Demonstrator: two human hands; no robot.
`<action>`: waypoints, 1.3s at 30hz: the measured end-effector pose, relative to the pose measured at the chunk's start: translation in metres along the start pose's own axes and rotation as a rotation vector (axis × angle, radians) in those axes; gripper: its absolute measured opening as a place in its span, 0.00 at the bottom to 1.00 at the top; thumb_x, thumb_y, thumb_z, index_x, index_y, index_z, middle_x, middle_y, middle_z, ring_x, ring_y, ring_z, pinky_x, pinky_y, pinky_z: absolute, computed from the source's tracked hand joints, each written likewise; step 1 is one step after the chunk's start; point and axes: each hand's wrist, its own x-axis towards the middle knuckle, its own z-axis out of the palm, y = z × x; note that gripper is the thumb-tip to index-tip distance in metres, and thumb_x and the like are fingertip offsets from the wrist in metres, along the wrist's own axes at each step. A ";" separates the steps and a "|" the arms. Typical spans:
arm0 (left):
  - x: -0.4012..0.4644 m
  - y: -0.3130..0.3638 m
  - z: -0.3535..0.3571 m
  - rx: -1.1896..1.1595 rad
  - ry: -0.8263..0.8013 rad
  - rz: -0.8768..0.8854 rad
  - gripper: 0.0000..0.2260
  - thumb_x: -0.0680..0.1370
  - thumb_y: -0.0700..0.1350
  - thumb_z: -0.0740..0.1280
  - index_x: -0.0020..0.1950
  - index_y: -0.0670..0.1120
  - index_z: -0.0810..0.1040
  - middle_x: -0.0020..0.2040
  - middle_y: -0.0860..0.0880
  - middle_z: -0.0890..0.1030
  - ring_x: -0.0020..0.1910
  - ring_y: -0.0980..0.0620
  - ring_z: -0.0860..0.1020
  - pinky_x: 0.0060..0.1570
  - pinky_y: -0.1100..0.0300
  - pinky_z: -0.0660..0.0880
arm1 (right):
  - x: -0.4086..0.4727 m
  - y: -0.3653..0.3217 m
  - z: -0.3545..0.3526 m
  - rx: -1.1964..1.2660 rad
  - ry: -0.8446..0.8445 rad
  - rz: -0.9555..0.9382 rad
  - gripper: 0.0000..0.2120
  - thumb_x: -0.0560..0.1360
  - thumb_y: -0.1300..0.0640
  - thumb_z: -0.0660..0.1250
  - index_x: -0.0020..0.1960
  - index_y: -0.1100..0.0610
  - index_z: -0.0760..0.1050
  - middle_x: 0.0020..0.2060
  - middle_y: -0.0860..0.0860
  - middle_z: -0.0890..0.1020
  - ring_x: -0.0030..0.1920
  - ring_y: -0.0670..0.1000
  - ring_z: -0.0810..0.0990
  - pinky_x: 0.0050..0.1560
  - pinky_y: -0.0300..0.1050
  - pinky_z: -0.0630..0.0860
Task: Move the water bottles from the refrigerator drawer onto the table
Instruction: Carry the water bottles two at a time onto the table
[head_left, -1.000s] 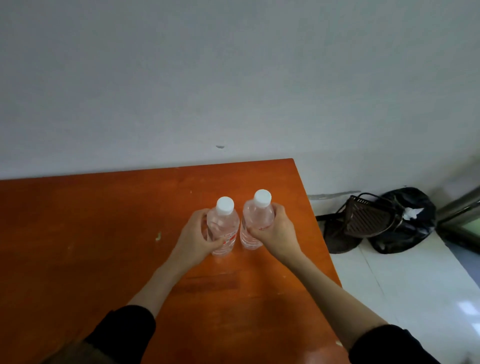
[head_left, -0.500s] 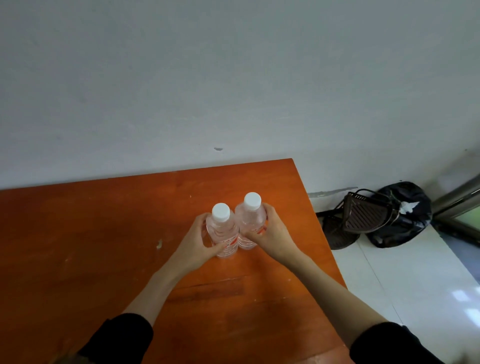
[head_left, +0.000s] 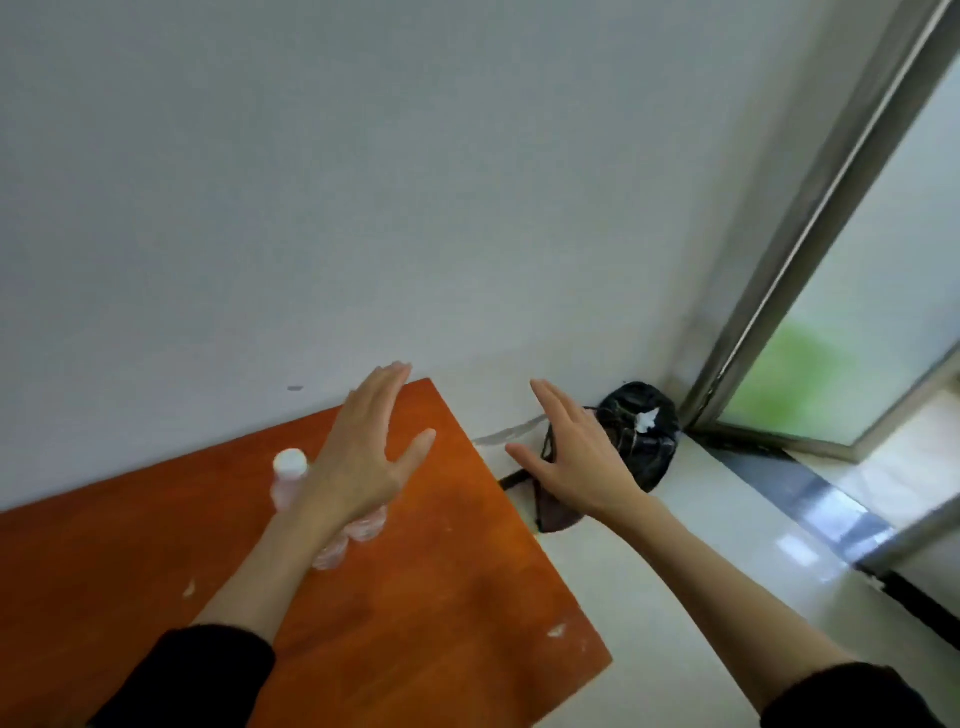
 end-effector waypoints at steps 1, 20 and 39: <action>0.000 0.023 0.011 0.035 -0.034 0.081 0.30 0.76 0.60 0.57 0.75 0.54 0.51 0.77 0.53 0.52 0.75 0.54 0.50 0.73 0.48 0.52 | -0.021 0.013 -0.021 -0.061 0.044 0.019 0.36 0.75 0.40 0.59 0.76 0.51 0.47 0.76 0.49 0.54 0.75 0.50 0.52 0.75 0.53 0.49; -0.169 0.520 0.289 -0.059 -0.419 1.085 0.31 0.74 0.62 0.50 0.74 0.50 0.57 0.75 0.47 0.59 0.75 0.46 0.54 0.72 0.40 0.52 | -0.571 0.215 -0.267 -0.521 0.441 0.904 0.38 0.71 0.32 0.47 0.75 0.49 0.44 0.76 0.51 0.51 0.76 0.51 0.47 0.74 0.60 0.45; -0.300 0.869 0.550 -0.128 -0.690 1.489 0.30 0.75 0.63 0.44 0.74 0.56 0.43 0.77 0.53 0.47 0.75 0.54 0.39 0.73 0.48 0.36 | -0.846 0.442 -0.400 -0.421 0.520 1.373 0.34 0.76 0.40 0.57 0.75 0.47 0.45 0.76 0.48 0.50 0.76 0.49 0.47 0.74 0.56 0.45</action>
